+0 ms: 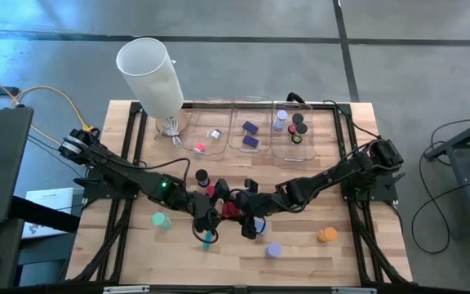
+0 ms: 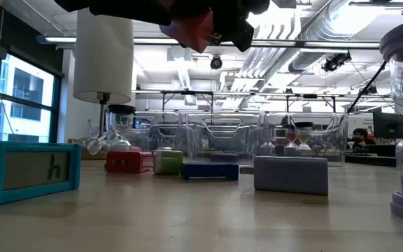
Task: Pick & Place Office items
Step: Put the right red charger adapter into the left transparent bin
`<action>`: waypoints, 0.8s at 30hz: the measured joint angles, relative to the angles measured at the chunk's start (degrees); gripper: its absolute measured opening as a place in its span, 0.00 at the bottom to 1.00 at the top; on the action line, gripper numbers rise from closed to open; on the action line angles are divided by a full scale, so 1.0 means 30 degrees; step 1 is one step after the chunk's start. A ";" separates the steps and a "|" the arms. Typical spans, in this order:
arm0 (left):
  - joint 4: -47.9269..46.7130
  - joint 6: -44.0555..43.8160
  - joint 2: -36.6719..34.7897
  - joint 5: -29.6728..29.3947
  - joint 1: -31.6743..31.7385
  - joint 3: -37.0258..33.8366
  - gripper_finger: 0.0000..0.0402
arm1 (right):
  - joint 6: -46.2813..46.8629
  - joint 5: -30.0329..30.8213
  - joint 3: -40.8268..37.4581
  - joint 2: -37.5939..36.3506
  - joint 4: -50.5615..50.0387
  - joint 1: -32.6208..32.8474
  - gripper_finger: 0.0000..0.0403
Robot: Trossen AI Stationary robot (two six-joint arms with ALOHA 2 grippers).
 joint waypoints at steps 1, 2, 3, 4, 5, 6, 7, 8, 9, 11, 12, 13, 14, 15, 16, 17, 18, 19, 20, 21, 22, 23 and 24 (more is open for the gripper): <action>0.0007 0.0020 0.0000 0.0000 0.0023 -0.0004 0.85 | -0.0004 0.0005 0.0000 0.0000 0.0000 0.0000 0.48; 0.0018 0.0030 0.0000 0.0007 0.0027 0.0000 0.85 | -0.0011 0.0007 0.0000 0.0000 0.0000 0.0000 0.48; 0.0036 0.0136 0.0000 0.0000 0.0020 -0.0007 0.85 | -0.0018 0.0007 0.0000 0.0000 0.0000 0.0000 0.48; 0.0062 0.0455 0.0025 0.0000 0.0020 -0.0001 0.85 | -0.0026 0.0010 0.0000 0.0000 0.0000 0.0000 0.48; 0.0128 0.0835 0.0106 0.0000 0.0020 0.0000 0.85 | -0.0038 0.0012 0.0000 0.0000 -0.0030 0.0000 0.48; 0.0153 0.1134 0.0181 -0.0019 0.0024 0.0000 0.85 | -0.0040 0.0015 0.0000 0.0000 -0.0057 0.0007 0.48; 0.0160 0.1354 0.0304 -0.0076 0.0030 0.0000 0.85 | -0.0047 -0.0012 0.0000 0.0000 -0.0043 0.0007 0.48; 0.0241 0.1607 0.0442 -0.0102 0.0042 0.0000 0.85 | -0.0046 -0.0042 0.0000 0.0000 -0.0023 0.0022 0.48; 0.0290 0.1928 0.0582 -0.0107 0.0042 0.0000 0.85 | -0.0041 0.0026 0.0000 0.0000 -0.0110 0.0022 0.48; 0.0271 0.2510 0.0815 -0.0219 -0.0007 0.0000 0.85 | -0.0018 0.0036 -0.0007 0.0019 -0.0187 0.0022 0.48; 0.0326 0.2717 0.0952 -0.0204 -0.0072 0.0000 0.84 | -0.0028 0.0036 -0.0007 0.0022 -0.0164 0.0022 0.48; 0.0419 0.2850 0.1039 -0.0204 -0.0131 0.0000 0.84 | -0.0045 0.0039 -0.0007 0.0022 -0.0056 0.0022 0.48; 0.0425 0.2959 0.1069 -0.0246 -0.0141 0.0000 0.84 | -0.0047 0.0035 -0.0006 0.0022 0.0045 0.0022 0.48; 0.0431 0.3049 0.1071 -0.0355 -0.0146 0.0000 0.83 | -0.0063 0.0038 0.0000 0.0022 0.0105 0.0022 0.48; 0.0532 0.3174 0.1060 -0.0426 -0.0166 0.0000 0.82 | -0.0069 0.0044 0.0000 0.0022 0.0117 0.0022 0.48; 0.0616 0.3322 0.1056 -0.0455 -0.0212 0.0000 0.80 | -0.0062 0.0082 0.0000 0.0015 0.0117 0.0022 0.48; 0.0695 0.3386 0.1056 -0.0549 -0.0252 0.0000 0.79 | -0.0062 0.0088 0.0000 0.0015 0.0117 0.0022 0.48; 0.0745 0.3430 0.1056 -0.0707 -0.0272 0.0000 0.77 | -0.0062 0.0076 0.0000 0.0015 0.0128 0.0022 0.48; 0.0789 0.3617 0.1056 -0.0863 -0.0303 0.0000 0.75 | -0.0062 0.0061 0.0000 0.0015 0.0148 0.0022 0.48; 0.0834 0.3813 0.1056 -0.0950 -0.0342 0.0000 0.72 | -0.0058 0.0036 0.0000 0.0011 0.0153 0.0022 0.48; 0.0865 0.3857 0.1056 -0.1001 -0.0352 0.0000 0.70 | -0.0055 0.0019 0.0000 0.0007 0.0153 0.0022 0.48; 0.0867 0.3881 0.1056 -0.1013 -0.0352 0.0000 0.67 | -0.0047 0.0007 0.0000 0.0007 0.0151 0.0022 0.48; 0.0852 0.3877 0.1056 -0.1009 -0.0352 0.0000 0.64 | -0.0053 -0.0012 0.0007 0.0007 0.0144 0.0022 0.48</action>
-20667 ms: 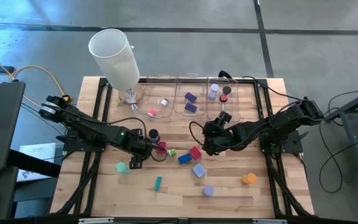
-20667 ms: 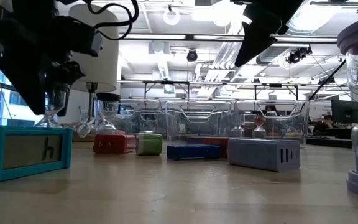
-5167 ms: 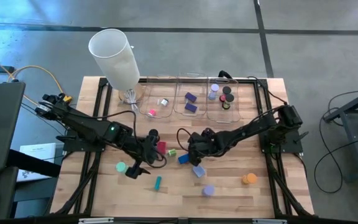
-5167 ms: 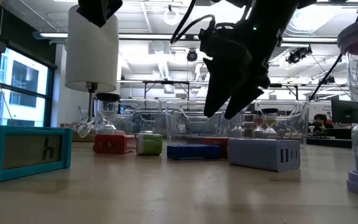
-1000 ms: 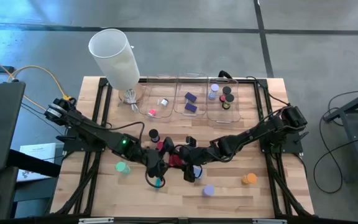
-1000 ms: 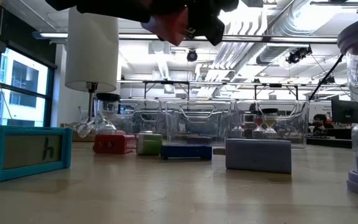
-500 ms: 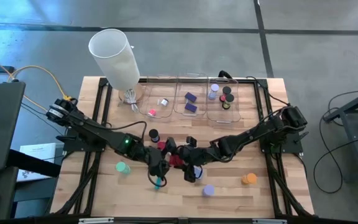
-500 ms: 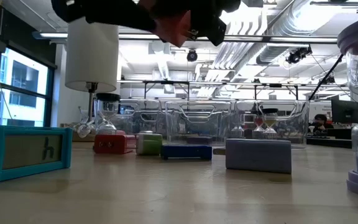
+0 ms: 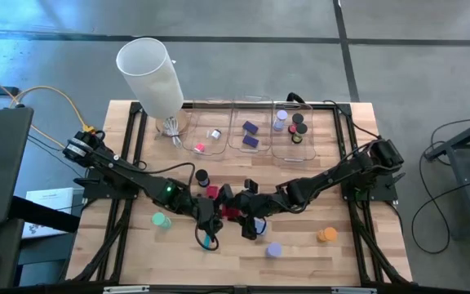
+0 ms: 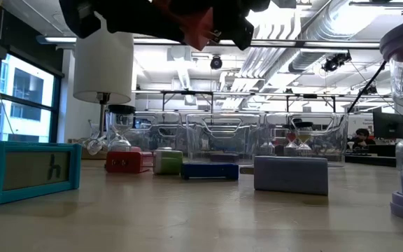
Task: Pick & Place Office items
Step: Put the right red charger adapter into the left transparent bin
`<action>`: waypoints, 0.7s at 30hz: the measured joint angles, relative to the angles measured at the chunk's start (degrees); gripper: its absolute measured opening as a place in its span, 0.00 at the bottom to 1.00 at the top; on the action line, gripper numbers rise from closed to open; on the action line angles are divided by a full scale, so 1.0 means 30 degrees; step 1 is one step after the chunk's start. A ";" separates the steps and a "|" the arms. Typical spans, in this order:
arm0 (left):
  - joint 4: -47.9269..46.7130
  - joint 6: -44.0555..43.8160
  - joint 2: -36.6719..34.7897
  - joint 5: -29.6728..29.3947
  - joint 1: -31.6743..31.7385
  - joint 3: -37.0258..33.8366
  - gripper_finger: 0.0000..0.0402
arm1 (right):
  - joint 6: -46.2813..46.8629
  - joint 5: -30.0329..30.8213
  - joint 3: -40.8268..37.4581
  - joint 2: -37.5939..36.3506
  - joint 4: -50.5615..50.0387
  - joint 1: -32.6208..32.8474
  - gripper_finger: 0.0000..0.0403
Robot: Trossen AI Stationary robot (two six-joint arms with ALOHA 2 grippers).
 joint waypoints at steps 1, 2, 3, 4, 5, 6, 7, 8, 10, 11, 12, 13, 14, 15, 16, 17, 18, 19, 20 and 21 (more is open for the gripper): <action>-0.0024 -0.0028 0.0000 0.0000 0.0000 0.0000 0.61 | 0.0005 -0.0043 -0.0001 -0.0001 -0.0021 0.0000 0.48; -0.0060 -0.0044 0.0000 0.0015 -0.0002 0.0000 0.58 | -0.0002 -0.0128 -0.0007 -0.0007 -0.0020 0.0000 0.48; -0.0074 -0.0081 0.0000 0.0063 -0.0007 0.0000 0.55 | 0.0005 -0.0232 0.0000 -0.0007 -0.0020 0.0000 0.48; -0.0100 -0.0318 0.0000 0.0069 -0.0016 0.0000 0.52 | 0.0011 -0.0320 0.0006 -0.0013 -0.0020 0.0000 0.48; -0.0131 -0.0628 0.0000 0.0070 -0.0022 0.0000 0.48 | 0.0020 -0.0378 0.0027 -0.0015 -0.0013 0.0000 0.48; -0.0145 -0.0953 0.0000 0.0090 -0.0022 -0.0007 0.45 | 0.0032 -0.0416 0.0029 -0.0015 -0.0013 0.0000 0.48; -0.0139 -0.1042 0.0000 0.0132 -0.0036 -0.0007 0.42 | 0.0086 -0.0506 0.0029 -0.0015 -0.0024 0.0000 0.48; -0.0145 -0.0998 0.0000 0.0188 -0.0043 -0.0007 0.39 | 0.0200 -0.0713 0.0029 -0.0015 -0.0027 -0.0007 0.48; -0.0078 -0.0608 0.0000 0.0224 -0.0097 -0.0007 0.33 | 0.0316 -0.1488 0.0029 -0.0015 0.0004 -0.0024 0.48; -0.0058 -0.0503 0.0000 0.0244 -0.0221 -0.0007 0.31 | 0.0331 -0.1898 0.0029 -0.0015 0.0067 -0.0036 0.48; -0.0058 -0.0526 0.0000 0.0155 -0.0384 -0.0007 0.31 | 0.0304 -0.2175 0.0029 -0.0014 0.0127 -0.0036 0.48; -0.0058 -0.0564 0.0000 0.0069 -0.0471 -0.0007 0.31 | 0.0277 -0.2257 0.0029 0.0030 0.0212 -0.0036 0.48; -0.0073 -0.0558 0.0000 0.0075 -0.0521 -0.0007 0.31 | 0.0275 -0.2262 0.0029 0.0084 0.0324 -0.0036 0.48; -0.0079 -0.0640 0.0000 0.0051 -0.0586 -0.0007 0.31 | 0.0261 -0.2235 0.0029 0.0107 0.0412 -0.0032 0.51; -0.0055 -0.1112 0.0000 -0.0096 -0.0645 -0.0007 0.30 | 0.0151 -0.2228 0.0029 0.0127 0.0517 -0.0018 0.57; -0.0147 -0.1624 -0.0022 -0.0299 -0.0661 0.0007 0.29 | 0.0049 -0.2165 0.0031 0.0138 0.0451 0.0000 0.64; -0.0252 -0.2049 -0.0029 -0.0633 -0.0693 0.0007 0.28 | 0.0006 -0.2217 -0.0015 0.0138 0.0320 0.0000 0.72; -0.0315 -0.2347 -0.0029 -0.0897 -0.0732 0.0007 0.28 | -0.0003 -0.2281 -0.0014 0.0160 0.0409 -0.0001 0.80; -0.0406 -0.2500 -0.0029 -0.1004 -0.0743 0.0007 0.28 | -0.0038 -0.2244 -0.0007 0.0160 0.0360 -0.0009 0.87; -0.0471 -0.2614 -0.0029 -0.1009 -0.0743 0.0009 0.28 | -0.0060 -0.2224 -0.0007 0.0160 0.0359 -0.0052 0.92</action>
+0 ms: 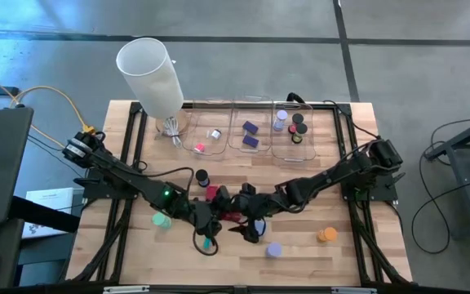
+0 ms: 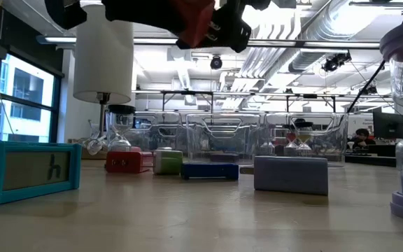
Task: Pick & Place Office items
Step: Put the right red charger adapter into the left transparent bin
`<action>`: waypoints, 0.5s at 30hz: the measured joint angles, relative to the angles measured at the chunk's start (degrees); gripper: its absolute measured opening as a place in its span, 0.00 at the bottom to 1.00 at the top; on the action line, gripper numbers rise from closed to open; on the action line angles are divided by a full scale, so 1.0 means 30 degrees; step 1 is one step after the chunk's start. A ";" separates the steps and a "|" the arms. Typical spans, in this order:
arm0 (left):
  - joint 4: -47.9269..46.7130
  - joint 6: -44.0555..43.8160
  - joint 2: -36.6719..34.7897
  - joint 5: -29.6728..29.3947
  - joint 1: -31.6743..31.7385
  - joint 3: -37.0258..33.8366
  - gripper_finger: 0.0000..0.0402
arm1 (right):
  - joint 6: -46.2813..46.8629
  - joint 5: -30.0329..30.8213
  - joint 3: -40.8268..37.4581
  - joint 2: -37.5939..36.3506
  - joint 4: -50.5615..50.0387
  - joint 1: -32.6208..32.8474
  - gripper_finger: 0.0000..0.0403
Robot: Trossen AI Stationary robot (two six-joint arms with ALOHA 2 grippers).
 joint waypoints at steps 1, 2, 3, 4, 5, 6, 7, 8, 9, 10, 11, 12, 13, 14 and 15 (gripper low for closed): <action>-0.0072 -0.0102 0.0000 0.0000 -0.0008 0.0006 0.28 | -0.0014 0.0037 0.0000 0.0000 0.0021 -0.0050 0.95; -0.0173 -0.0158 0.0000 0.0004 -0.0015 0.0006 0.28 | 0.0031 0.0210 0.0000 0.0000 0.0011 -0.0067 0.95; -0.0243 -0.0187 0.0000 0.0013 -0.0027 0.0006 0.28 | 0.0114 0.0598 0.0000 -0.0026 -0.0029 -0.0085 0.93; -0.0296 -0.0255 0.0000 0.0009 -0.0079 0.0006 0.28 | 0.0148 0.1186 0.0000 -0.0068 -0.0151 -0.0079 0.91; -0.0309 -0.0407 0.0000 0.0007 -0.0118 0.0006 0.28 | 0.0186 0.1801 0.0000 -0.0103 -0.0319 -0.0079 0.88; -0.0396 -0.0581 0.0000 -0.0132 -0.0149 0.0013 0.28 | 0.0280 0.2315 0.0003 -0.0130 -0.0616 -0.0076 0.85; -0.0523 -0.0810 0.0000 -0.0182 -0.0169 0.0013 0.28 | 0.0515 0.2922 0.0007 -0.0206 -0.1053 -0.0046 0.83; -0.0558 -0.0998 0.0007 -0.0244 -0.0199 0.0013 0.28 | 0.0769 0.3459 0.0007 -0.0400 -0.1604 0.0007 0.81; -0.0652 -0.1245 0.0007 -0.0469 -0.0202 0.0013 0.28 | 0.1031 0.3835 0.0007 -0.0628 -0.2264 0.0075 0.79; -0.0711 -0.1496 -0.0001 -0.0601 -0.0197 0.0015 0.28 | 0.1222 0.4067 0.0007 -0.0742 -0.2575 0.0109 0.77; -0.0770 -0.1862 -0.0015 -0.0659 -0.0197 0.0050 0.28 | 0.1377 0.4201 0.0020 -0.0819 -0.2722 0.0122 0.76; -0.0850 -0.2197 -0.0015 -0.0747 -0.0211 0.0050 0.28 | 0.1535 0.4268 0.0036 -0.0933 -0.2929 0.0245 0.75; -0.0954 -0.2441 -0.0008 -0.0856 -0.0211 0.0042 0.28 | 0.1599 0.4280 0.0023 -0.1065 -0.3210 0.0453 0.74; -0.1047 -0.2648 0.0000 -0.0953 -0.0204 0.0042 0.28 | 0.1597 0.4318 -0.0004 -0.1186 -0.3352 0.0641 0.73; -0.1151 -0.2784 -0.0062 -0.0960 -0.0208 0.0038 0.28 | 0.1608 0.4561 0.0000 -0.1254 -0.3443 0.0782 0.73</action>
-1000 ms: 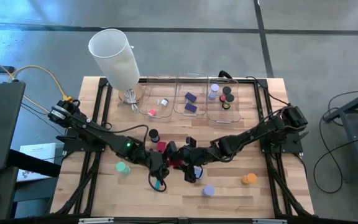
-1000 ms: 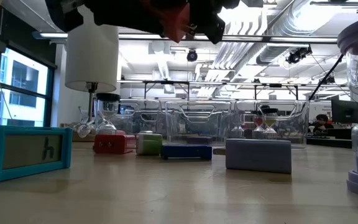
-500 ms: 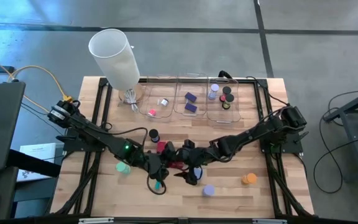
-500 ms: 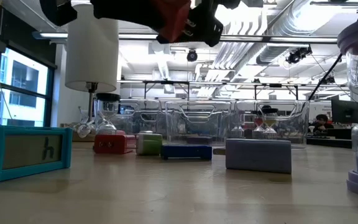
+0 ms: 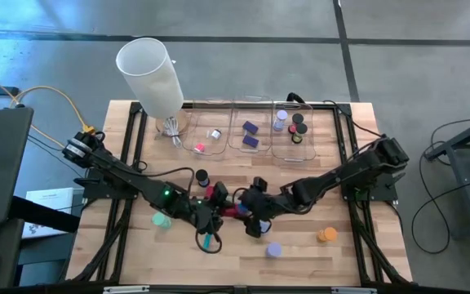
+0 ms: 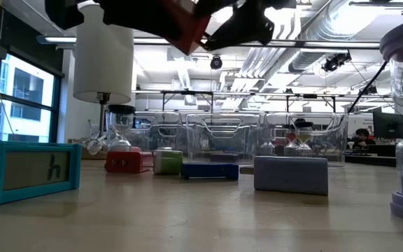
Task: Pick & Place Office items
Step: Put the right red charger adapter into the left transparent bin
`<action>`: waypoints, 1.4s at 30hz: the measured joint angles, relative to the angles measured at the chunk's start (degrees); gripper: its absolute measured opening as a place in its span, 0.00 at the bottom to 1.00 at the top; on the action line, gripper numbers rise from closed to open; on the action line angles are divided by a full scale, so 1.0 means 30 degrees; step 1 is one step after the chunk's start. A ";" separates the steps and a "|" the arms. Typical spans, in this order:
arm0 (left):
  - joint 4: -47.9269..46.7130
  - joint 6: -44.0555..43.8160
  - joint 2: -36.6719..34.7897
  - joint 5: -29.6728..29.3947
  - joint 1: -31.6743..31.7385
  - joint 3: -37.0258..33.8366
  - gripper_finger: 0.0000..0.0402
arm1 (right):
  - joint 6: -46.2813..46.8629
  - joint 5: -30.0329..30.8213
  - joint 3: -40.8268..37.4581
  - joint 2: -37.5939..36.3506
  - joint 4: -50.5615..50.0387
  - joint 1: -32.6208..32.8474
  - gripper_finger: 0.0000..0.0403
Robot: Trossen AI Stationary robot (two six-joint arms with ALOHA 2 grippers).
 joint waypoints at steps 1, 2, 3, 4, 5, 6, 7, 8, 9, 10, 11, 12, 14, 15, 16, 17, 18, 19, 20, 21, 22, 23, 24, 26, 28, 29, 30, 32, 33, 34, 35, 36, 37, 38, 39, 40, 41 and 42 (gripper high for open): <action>-0.0095 -0.0073 -0.0100 -0.0072 -0.0042 -0.0010 0.28 | 0.0007 0.0137 0.0007 -0.0059 -0.0091 0.0148 0.73; -0.0150 -0.0189 -0.0201 -0.0189 -0.0064 -0.0010 0.28 | 0.0137 0.0324 0.0007 -0.0197 -0.0459 0.0336 0.73; -0.0253 -0.0234 -0.0312 -0.0336 -0.0086 -0.0010 0.28 | 0.0436 0.0734 0.0000 -0.0365 -0.1184 0.0554 0.73; -0.0480 -0.0442 -0.0440 -0.0427 -0.0143 -0.0010 0.28 | 0.0851 0.1185 -0.0007 -0.0495 -0.1770 0.0713 0.73; -0.0711 -0.0746 -0.0566 -0.0480 -0.0189 -0.0010 0.28 | 0.1276 0.1699 0.0003 -0.0554 -0.2075 0.0818 0.73; -0.1032 -0.0899 -0.0685 -0.0587 -0.0241 -0.0010 0.28 | 0.1753 0.2270 0.0032 -0.0666 -0.2621 0.0926 0.73; -0.1524 -0.0902 -0.0846 -0.0866 -0.0251 -0.0010 0.28 | 0.2283 0.2938 0.0017 -0.0803 -0.3453 0.1166 0.73; -0.1996 -0.0898 -0.1026 -0.1498 -0.0314 -0.0010 0.28 | 0.2778 0.3659 -0.0013 -0.0901 -0.4244 0.1392 0.73; -0.2412 -0.0900 -0.1256 -0.2243 -0.0427 -0.0014 0.28 | 0.3244 0.4229 -0.0013 -0.0955 -0.4668 0.1502 0.73; -0.2746 -0.0962 -0.1529 -0.2953 -0.0513 -0.0018 0.28 | 0.3669 0.4736 0.0008 -0.0968 -0.4935 0.1574 0.73; -0.3021 -0.1041 -0.1831 -0.3502 -0.0549 -0.0018 0.29 | 0.4132 0.5103 0.0015 -0.0968 -0.5443 0.1694 0.73; -0.3368 -0.1062 -0.2187 -0.3766 -0.0548 -0.0018 0.29 | 0.4570 0.5356 0.0003 -0.0968 -0.6043 0.1806 0.72; -0.4277 -0.1064 -0.2962 -0.3619 -0.0446 -0.0018 0.29 | 0.5340 0.5671 -0.0013 -0.0978 -0.6747 0.1945 0.72; -0.4461 -0.1055 -0.3333 -0.3233 -0.0285 -0.0018 0.28 | 0.5747 0.5683 -0.0007 -0.0990 -0.6898 0.1951 0.72; -0.4467 -0.0919 -0.3739 -0.2630 -0.0051 -0.0018 0.28 | 0.6153 0.5682 0.0000 -0.0997 -0.7203 0.1958 0.72; -0.4421 -0.0664 -0.4149 -0.1824 0.0280 -0.0018 0.28 | 0.6477 0.5668 0.0000 -0.0997 -0.7413 0.1958 0.72; -0.4383 -0.0404 -0.4569 -0.0904 0.0730 -0.0018 0.28 | 0.6662 0.5688 0.0000 -0.0997 -0.7574 0.1941 0.72; -0.4369 -0.0183 -0.4948 -0.0020 0.1258 -0.0018 0.28 | 0.6854 0.5708 0.0000 -0.0997 -0.7625 0.1929 0.72; -0.4413 -0.0066 -0.5331 0.0852 0.1866 -0.0018 0.28 | 0.6995 0.5769 0.0000 -0.0997 -0.7585 0.1929 0.72; -0.4533 -0.0067 -0.5680 0.1620 0.2560 -0.0018 0.28 | 0.7062 0.5842 0.0000 -0.0997 -0.7598 0.1919 0.72; -0.4683 -0.0167 -0.6021 0.2261 0.3297 -0.0018 0.28 | 0.7134 0.5882 0.0000 -0.0997 -0.7602 0.1914 0.72; -0.4813 -0.0325 -0.6378 0.2889 0.4101 -0.0018 0.28 | 0.7187 0.5879 0.0000 -0.0997 -0.7593 0.1914 0.72; -0.5023 -0.0583 -0.6766 0.3456 0.4890 -0.0018 0.28 | 0.7208 0.5879 0.0000 -0.0997 -0.7566 0.1922 0.72; -0.5253 -0.1385 -0.7373 0.4546 0.6816 -0.0018 0.28 | 0.7208 0.5879 0.0000 -0.0997 -0.7575 0.1927 0.72; -0.5240 -0.2632 -0.7650 0.5944 0.8873 -0.0018 0.28 | 0.7208 0.5875 0.0000 -0.0997 -0.7585 0.1929 0.72; -0.5269 -0.3342 -0.7676 0.6640 0.9896 -0.0018 0.28 | 0.7203 0.5879 0.0000 -0.0997 -0.7611 0.1929 0.72; -0.5267 -0.4059 -0.7668 0.6984 1.0870 -0.0018 0.28 | 0.7197 0.5885 0.0000 -0.0997 -0.7678 0.1929 0.72; -0.5050 -0.5670 -0.7401 0.6910 1.2584 -0.0018 0.28 | 0.7223 0.6286 0.0000 -0.0997 -0.8031 0.1929 0.72; -0.4831 -0.6654 -0.7170 0.6552 1.3353 -0.0018 0.28 | 0.7410 0.6650 0.0000 -0.0997 -0.8286 0.1932 0.72; -0.4680 -0.7581 -0.6873 0.6014 1.4023 -0.0018 0.28 | 0.7818 0.7056 0.0000 -0.0997 -0.8618 0.1973 0.72; -0.4586 -0.8422 -0.6575 0.5530 1.4622 -0.0023 0.28 | 0.8332 0.7487 -0.0058 -0.0997 -0.8795 0.1993 0.72; -0.4529 -0.9036 -0.6264 0.5363 1.5207 -0.0043 0.28 | 0.8737 0.7913 -0.0237 -0.1003 -0.8803 0.2024 0.72; -0.4428 -0.9466 -0.5978 0.5394 1.5732 -0.0047 0.28 | 0.9018 0.8281 -0.0465 -0.1012 -0.8847 0.2038 0.72; -0.4261 -0.9828 -0.5690 0.5609 1.6217 -0.0047 0.28 | 0.9094 0.8375 -0.0684 -0.1012 -0.8880 0.2053 0.72; -0.4090 -1.0212 -0.5366 0.5918 1.6655 -0.0047 0.28 | 0.9119 0.8292 -0.0882 -0.1004 -0.8932 0.2053 0.72; -0.3932 -1.0653 -0.4939 0.6033 1.6936 -0.0047 0.28 | 0.9164 0.8158 -0.1009 -0.1004 -0.8959 0.2053 0.72; -0.3831 -1.1031 -0.4534 0.6004 1.7090 -0.0047 0.28 | 0.9388 0.8169 -0.1097 -0.1004 -0.8895 0.2053 0.72; -0.3820 -1.1338 -0.4109 0.5867 1.7195 -0.0047 0.28 | 0.9631 0.8195 -0.1163 -0.1004 -0.8842 0.2053 0.72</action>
